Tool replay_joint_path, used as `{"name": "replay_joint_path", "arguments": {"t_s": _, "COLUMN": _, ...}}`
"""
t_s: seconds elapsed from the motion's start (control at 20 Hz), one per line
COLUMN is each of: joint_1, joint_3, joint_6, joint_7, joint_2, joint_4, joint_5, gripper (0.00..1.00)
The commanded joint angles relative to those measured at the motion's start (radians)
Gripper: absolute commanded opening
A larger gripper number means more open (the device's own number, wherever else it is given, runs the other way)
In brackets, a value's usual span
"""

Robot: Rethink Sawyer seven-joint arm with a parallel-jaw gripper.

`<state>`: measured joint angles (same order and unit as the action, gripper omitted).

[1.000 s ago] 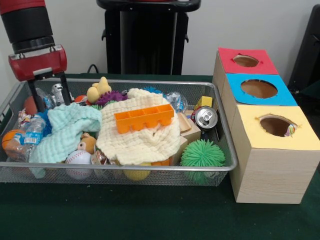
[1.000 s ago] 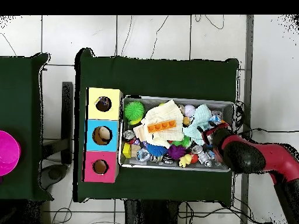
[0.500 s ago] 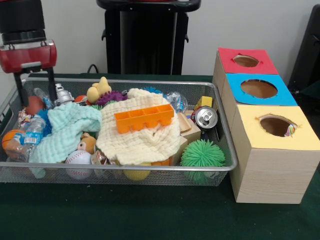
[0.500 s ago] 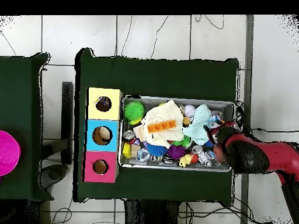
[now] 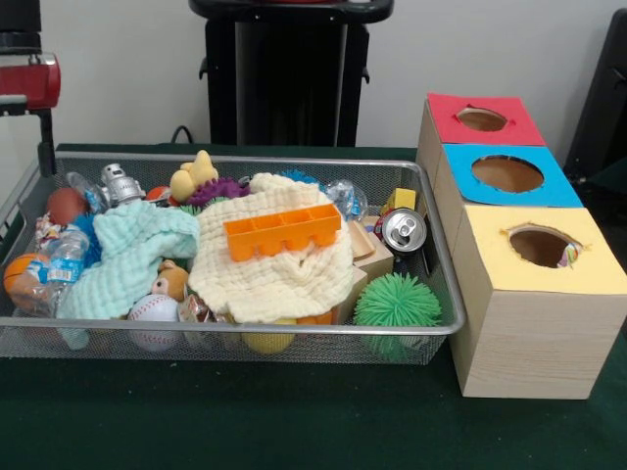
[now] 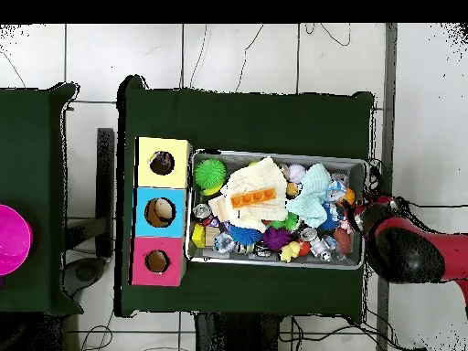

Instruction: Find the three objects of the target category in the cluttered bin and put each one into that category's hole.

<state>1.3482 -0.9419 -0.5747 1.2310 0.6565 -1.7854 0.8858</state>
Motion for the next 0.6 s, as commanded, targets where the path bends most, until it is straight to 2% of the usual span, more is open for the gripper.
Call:
{"name": "replay_joint_path", "arguments": {"t_s": 0.05, "joint_1": 0.016, "joint_3": 0.077, "joint_6": -0.071, "joint_7": -0.228, "joint_2": -0.076, "joint_4": 0.002, "joint_5": 0.064, "gripper": 1.00}}
{"name": "replay_joint_path", "arguments": {"t_s": 0.25, "joint_1": 0.018, "joint_3": 0.077, "joint_6": -0.061, "joint_7": -0.213, "joint_2": -0.082, "joint_4": -0.013, "joint_5": 0.063, "gripper": 1.00}}
{"name": "replay_joint_path", "arguments": {"t_s": 0.6, "joint_1": -0.001, "joint_3": 0.093, "joint_6": -0.019, "joint_7": -0.129, "joint_2": -0.044, "joint_4": -0.078, "joint_5": 0.071, "gripper": 1.00}}
